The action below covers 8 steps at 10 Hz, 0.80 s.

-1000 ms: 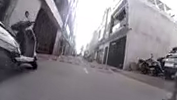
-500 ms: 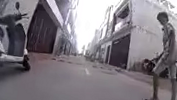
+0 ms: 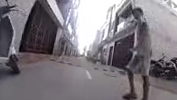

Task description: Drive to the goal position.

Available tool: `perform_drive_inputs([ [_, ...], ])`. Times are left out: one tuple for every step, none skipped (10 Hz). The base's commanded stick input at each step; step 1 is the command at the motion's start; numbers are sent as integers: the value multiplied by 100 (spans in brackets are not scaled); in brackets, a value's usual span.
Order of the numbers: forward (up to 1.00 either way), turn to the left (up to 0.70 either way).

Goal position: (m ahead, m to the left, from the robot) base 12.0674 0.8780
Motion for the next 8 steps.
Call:
perform_drive_inputs([
  [100, 0],
  [100, 0],
  [100, 0],
  [100, 0],
  [100, 0],
  [100, 0],
  [100, -17],
  [100, -40],
])
